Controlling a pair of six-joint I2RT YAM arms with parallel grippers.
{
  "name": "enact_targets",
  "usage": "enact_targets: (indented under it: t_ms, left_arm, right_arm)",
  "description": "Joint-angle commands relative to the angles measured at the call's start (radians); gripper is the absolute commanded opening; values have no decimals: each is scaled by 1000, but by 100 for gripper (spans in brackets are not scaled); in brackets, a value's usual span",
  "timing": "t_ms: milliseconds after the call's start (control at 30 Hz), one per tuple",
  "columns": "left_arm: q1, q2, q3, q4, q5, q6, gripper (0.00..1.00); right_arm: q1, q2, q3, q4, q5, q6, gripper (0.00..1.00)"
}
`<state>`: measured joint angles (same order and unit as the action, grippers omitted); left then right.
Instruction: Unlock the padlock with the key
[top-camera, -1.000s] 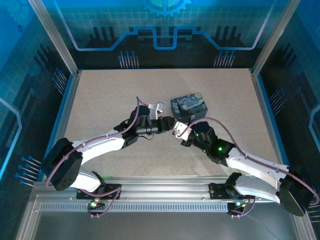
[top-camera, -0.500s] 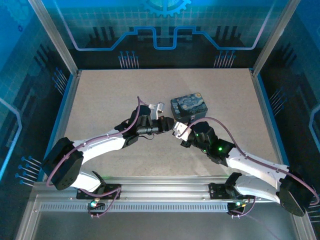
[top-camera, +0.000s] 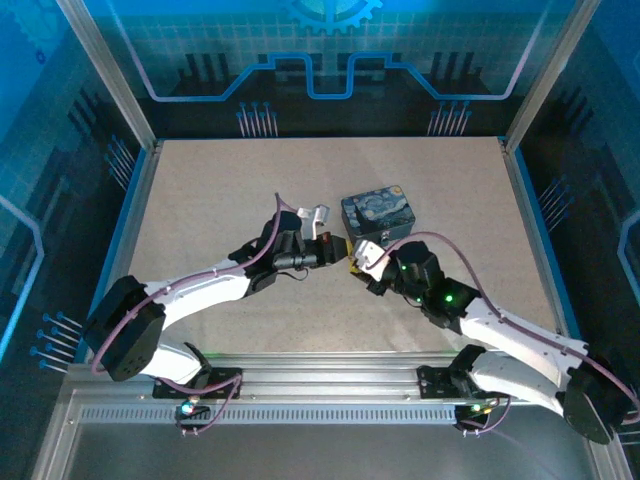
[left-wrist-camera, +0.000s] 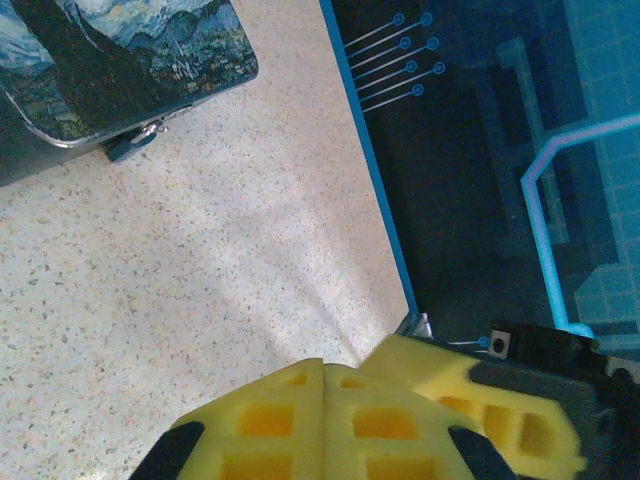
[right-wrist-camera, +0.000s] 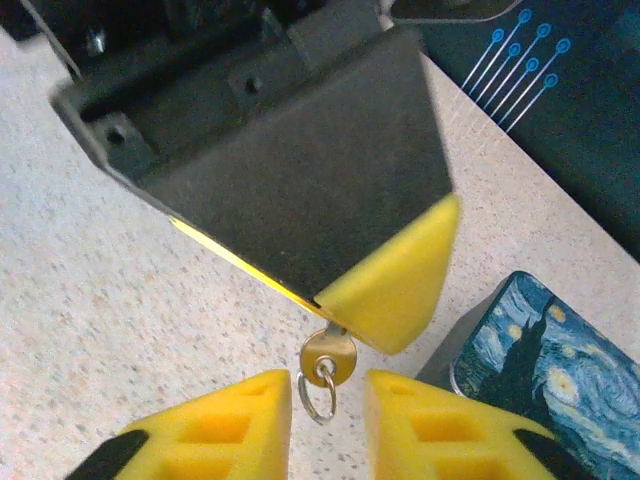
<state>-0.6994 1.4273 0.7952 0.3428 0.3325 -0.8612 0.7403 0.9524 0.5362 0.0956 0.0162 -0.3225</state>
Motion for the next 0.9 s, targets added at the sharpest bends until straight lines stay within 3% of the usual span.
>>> enact_targets:
  t_ms: [0, 133, 300, 500, 700, 867]
  left_arm:
    - [-3, -46, 7, 51, -23, 33, 0]
    - [-3, -75, 0, 81, -30, 38, 0]
    - [-2, -99, -36, 177, 7, 62, 0]
    - [0, -135, -43, 186, 101, 210, 0]
    - [0, -150, -31, 189, 174, 281, 0]
    - [-1, -150, -27, 199, 201, 297, 0]
  right_arm:
    - [-36, -81, -36, 18, -113, 42, 37]
    - [-95, -169, -100, 92, -223, 104, 50]
    - [-197, -193, -120, 163, -430, 255, 53]
    - [-313, -164, -107, 239, -703, 416, 57]
    - [-335, -101, -72, 314, -853, 532, 55]
    - [-333, -55, -38, 342, -890, 569, 51]
